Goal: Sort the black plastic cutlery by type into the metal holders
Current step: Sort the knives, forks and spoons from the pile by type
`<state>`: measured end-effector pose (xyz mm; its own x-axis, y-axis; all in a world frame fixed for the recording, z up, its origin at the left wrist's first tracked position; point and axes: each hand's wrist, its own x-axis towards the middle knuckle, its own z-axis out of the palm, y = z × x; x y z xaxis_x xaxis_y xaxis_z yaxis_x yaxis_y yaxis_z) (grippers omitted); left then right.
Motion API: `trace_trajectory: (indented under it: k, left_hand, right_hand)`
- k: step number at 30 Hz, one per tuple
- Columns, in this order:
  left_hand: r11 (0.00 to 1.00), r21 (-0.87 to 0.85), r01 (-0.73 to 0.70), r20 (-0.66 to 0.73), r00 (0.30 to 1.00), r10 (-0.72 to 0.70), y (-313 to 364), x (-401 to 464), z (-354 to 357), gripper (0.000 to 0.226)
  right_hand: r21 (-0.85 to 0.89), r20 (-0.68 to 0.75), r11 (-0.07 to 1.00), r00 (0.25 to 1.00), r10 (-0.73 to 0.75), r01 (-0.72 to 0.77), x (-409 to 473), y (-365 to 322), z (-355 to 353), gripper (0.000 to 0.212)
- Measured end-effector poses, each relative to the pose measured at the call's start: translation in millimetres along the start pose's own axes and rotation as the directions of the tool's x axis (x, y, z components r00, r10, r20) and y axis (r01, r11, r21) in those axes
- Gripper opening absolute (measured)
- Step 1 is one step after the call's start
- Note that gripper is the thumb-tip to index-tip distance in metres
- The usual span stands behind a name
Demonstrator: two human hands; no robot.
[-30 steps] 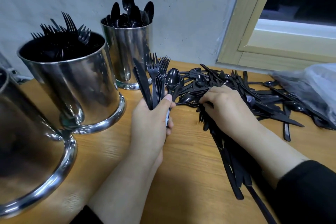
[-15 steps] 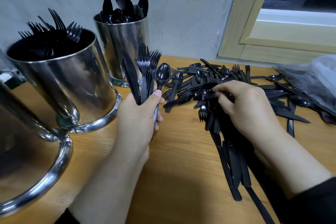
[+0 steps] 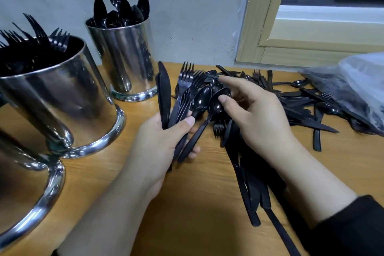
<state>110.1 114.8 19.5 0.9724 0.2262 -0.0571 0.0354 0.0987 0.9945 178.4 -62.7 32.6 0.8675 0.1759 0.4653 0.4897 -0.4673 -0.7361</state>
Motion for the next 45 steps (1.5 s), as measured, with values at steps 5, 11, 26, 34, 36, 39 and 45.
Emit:
trace_trajectory:
  k: [5, 11, 26, 34, 36, 39, 45]
  left_hand:
    - [0.999, -0.026, 0.048, 0.089, 0.995, -0.046, -3, -6, 8, 0.012]
    - [1.000, 0.028, 0.007, 0.112, 0.994, -0.010, -9, -3, 5, 0.008]
    - [0.988, -0.149, -0.032, -0.377, 0.926, -0.027, -8, 22, -25, 0.006]
    - [0.981, -0.192, 0.005, -0.353, 0.933, -0.074, -5, 20, -24, 0.005]
    - [0.979, -0.203, 0.009, -0.356, 0.931, -0.082, -5, 20, -24, 0.005]
    - [0.978, -0.206, 0.013, -0.356, 0.930, -0.087, -5, 19, -24, 0.008]
    - [0.975, -0.223, 0.019, -0.323, 0.942, -0.092, -5, 16, -18, 0.009]
  right_hand:
    - [-0.020, 0.000, 0.999, 0.999, 0.048, -0.048, 1, 4, 5, 0.023]
    - [-0.024, -0.033, 0.998, 0.998, 0.062, -0.062, 0, 4, 6, 0.017]
    - [-0.766, 0.256, 0.643, 0.913, 0.317, -0.009, 49, -30, 58, 0.053]
    - [-0.740, 0.226, 0.669, 0.911, 0.344, -0.069, 37, -25, 65, 0.032]
    - [-0.703, 0.221, 0.706, 0.917, 0.331, -0.085, 33, -30, 56, 0.034]
    - [-0.637, 0.239, 0.760, 0.905, 0.350, -0.126, 20, -39, 40, 0.036]
    - [-0.284, 0.143, 0.919, 0.936, 0.322, -0.273, -9, -43, 19, 0.028]
